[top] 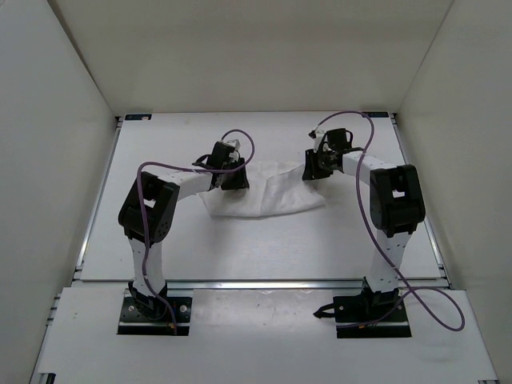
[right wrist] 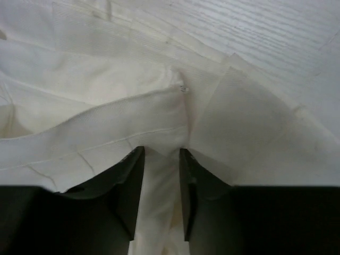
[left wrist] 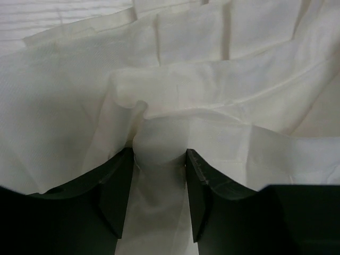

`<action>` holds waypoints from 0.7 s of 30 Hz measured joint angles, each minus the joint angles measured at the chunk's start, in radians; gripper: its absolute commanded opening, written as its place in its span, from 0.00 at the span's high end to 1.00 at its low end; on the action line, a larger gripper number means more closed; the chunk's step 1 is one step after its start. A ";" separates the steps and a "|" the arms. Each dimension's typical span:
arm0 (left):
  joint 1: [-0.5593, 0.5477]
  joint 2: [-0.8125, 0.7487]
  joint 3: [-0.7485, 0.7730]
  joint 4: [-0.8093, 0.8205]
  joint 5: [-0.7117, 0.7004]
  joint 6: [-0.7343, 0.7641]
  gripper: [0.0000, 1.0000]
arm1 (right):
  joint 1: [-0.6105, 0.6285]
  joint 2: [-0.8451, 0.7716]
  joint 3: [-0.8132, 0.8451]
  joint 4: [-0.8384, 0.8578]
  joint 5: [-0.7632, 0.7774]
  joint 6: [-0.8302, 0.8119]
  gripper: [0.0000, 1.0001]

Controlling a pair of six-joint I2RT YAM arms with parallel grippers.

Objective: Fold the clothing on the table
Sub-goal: Fold the skirt

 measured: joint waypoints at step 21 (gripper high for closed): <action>0.081 0.004 0.049 -0.109 -0.163 0.048 0.32 | -0.051 0.056 0.058 -0.064 -0.002 0.021 0.68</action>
